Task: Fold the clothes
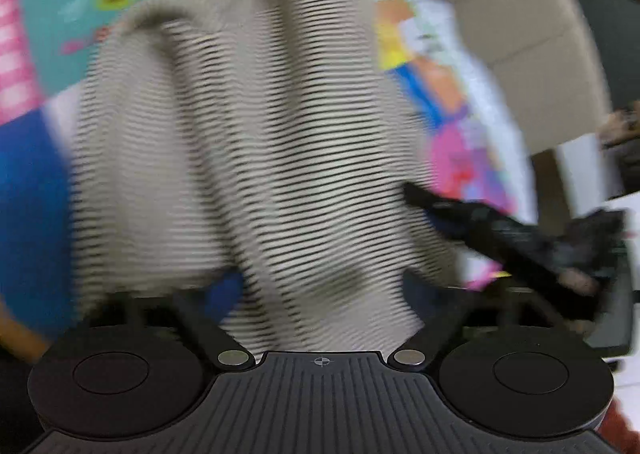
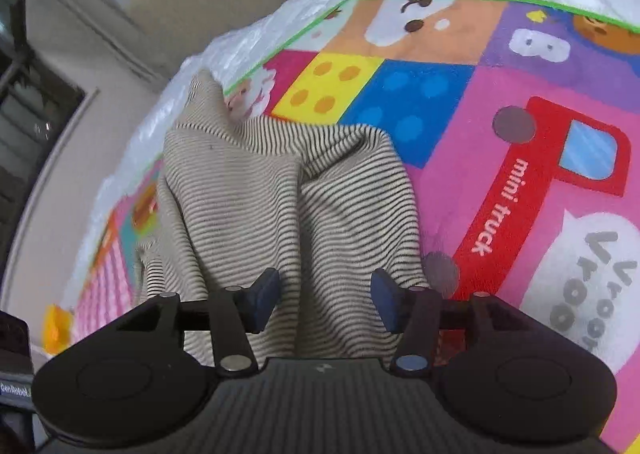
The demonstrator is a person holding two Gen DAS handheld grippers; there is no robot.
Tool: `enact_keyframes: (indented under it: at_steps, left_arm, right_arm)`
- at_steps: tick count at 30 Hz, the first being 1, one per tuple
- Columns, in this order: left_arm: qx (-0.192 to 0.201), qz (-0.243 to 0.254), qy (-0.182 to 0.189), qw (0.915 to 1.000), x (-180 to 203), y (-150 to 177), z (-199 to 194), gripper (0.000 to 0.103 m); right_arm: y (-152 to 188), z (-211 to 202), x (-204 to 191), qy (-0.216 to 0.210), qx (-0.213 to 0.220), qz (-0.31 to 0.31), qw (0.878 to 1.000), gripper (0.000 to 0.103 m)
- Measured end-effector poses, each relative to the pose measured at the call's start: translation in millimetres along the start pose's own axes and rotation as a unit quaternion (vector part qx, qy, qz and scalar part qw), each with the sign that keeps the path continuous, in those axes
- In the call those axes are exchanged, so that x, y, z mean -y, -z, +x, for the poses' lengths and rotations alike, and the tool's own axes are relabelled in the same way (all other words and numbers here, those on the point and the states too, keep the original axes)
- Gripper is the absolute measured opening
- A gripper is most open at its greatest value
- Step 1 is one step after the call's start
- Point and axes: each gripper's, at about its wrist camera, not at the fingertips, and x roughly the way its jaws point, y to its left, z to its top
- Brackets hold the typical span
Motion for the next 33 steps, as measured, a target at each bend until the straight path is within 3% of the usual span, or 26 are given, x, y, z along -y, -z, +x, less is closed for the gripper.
enact_keyframes:
  at_steps: [1,4,6,7,9,12,13,14,15,16,17,19,21,22,23,25,28,30,31,32,33]
  left_arm:
    - [0.005,-0.003,0.013,0.9999,3.4,-3.4,1.2,0.059]
    - [0.03,-0.014,0.03,0.999,5.6,-21.9,0.9,0.014]
    - [0.082,-0.047,0.051,0.9941,-6.4,-39.1,-16.4,0.013]
    - [0.12,-0.068,0.061,0.9886,-14.1,-47.7,-32.9,0.007]
    - [0.215,-0.106,0.061,0.9688,-35.3,-66.0,-80.5,0.006]
    - [0.348,-0.164,0.023,0.9227,-79.4,-82.9,-158.9,0.006]
    - [0.371,-0.183,0.005,0.9106,-93.5,-87.1,-177.4,0.006]
    - [0.377,-0.2,-0.014,0.9044,-105.2,-90.9,-189.5,0.008]
    - [0.371,-0.213,-0.021,0.9037,-116.7,-90.4,-196.5,0.008]
    - [0.353,-0.223,-0.018,0.9084,-127.7,-85.8,-198.7,0.011]
    - [0.333,-0.223,-0.017,0.9161,-133.1,-80.6,-196.0,0.027]
    - [0.28,-0.195,-0.01,0.94,-128.2,-65.3,-175.8,0.049]
    - [0.214,-0.164,0.017,0.9628,-113.9,-49.9,-143.2,0.052]
    - [0.182,-0.15,0.036,0.9711,-107.5,-43.3,-127.2,0.06]
    - [0.152,-0.136,0.059,0.9772,-99.5,-37.3,-110.7,0.071]
    - [0.095,-0.091,0.088,0.9874,-70.6,-25.9,-75.0,0.08]
    - [0.041,-0.01,0.074,0.9963,-29.5,-12.5,-33.4,0.092]
    - [0.016,0.02,0.035,0.9991,-13.2,-7.2,-13.0,0.091]
    - [0.007,0.022,0.018,0.9996,-10.0,-5.7,-5.3,0.085]
    - [0.003,0.012,0.011,0.9999,-10.4,-5.1,-0.3,0.06]
    - [0.002,-0.002,0.015,0.9999,-11.9,-5.3,1.3,0.043]
  right_arm:
    - [0.6,3.5,3.8,0.0,-0.004,0.009,1.0,0.051]
    - [3.7,5.3,2.2,0.007,-0.005,-0.001,1.0,0.051]
    - [6.2,6.6,-2.8,0.016,-0.003,-0.019,1.0,0.051]
    - [7.1,7.4,-5.4,0.021,-0.004,-0.03,0.999,0.052]
    - [9.5,8.4,-10.0,0.028,-0.004,-0.05,0.998,0.054]
    - [14.2,9.0,-19.2,0.036,-0.004,-0.084,0.996,0.063]
    - [15.8,9.8,-22.7,0.038,-0.004,-0.096,0.995,0.068]
    - [17.2,11.1,-26.4,0.04,-0.005,-0.107,0.993,0.073]
    - [18.7,12.3,-30.0,0.042,-0.005,-0.118,0.992,0.076]
    - [19.7,13.7,-33.0,0.043,-0.006,-0.127,0.991,0.081]
    - [20.2,14.8,-35.1,0.042,-0.007,-0.132,0.99,0.085]
    - [20.8,15.8,-37.5,0.039,-0.01,-0.137,0.99,0.089]
    - [20.1,15.7,-36.8,0.029,-0.014,-0.131,0.991,0.094]
    - [18.9,15.8,-35.5,0.02,-0.02,-0.125,0.992,0.102]
    - [17.7,16.2,-34.3,0.013,-0.025,-0.117,0.993,0.103]
    - [15.1,14.5,-31.2,0.006,-0.026,-0.101,0.995,0.103]
    - [10.7,3.5,-23.2,0.007,0.004,-0.076,0.997,0.103]
    - [7.7,-3.8,-17.8,0.008,0.025,-0.059,0.998,0.103]
    - [6.2,-7.4,-15.1,0.009,0.035,-0.051,0.998,0.103]
    - [4.7,-11.1,-12.4,0.009,0.045,-0.043,0.998,0.103]
    - [3.2,-14.7,-9.7,0.009,0.055,-0.034,0.998,0.103]
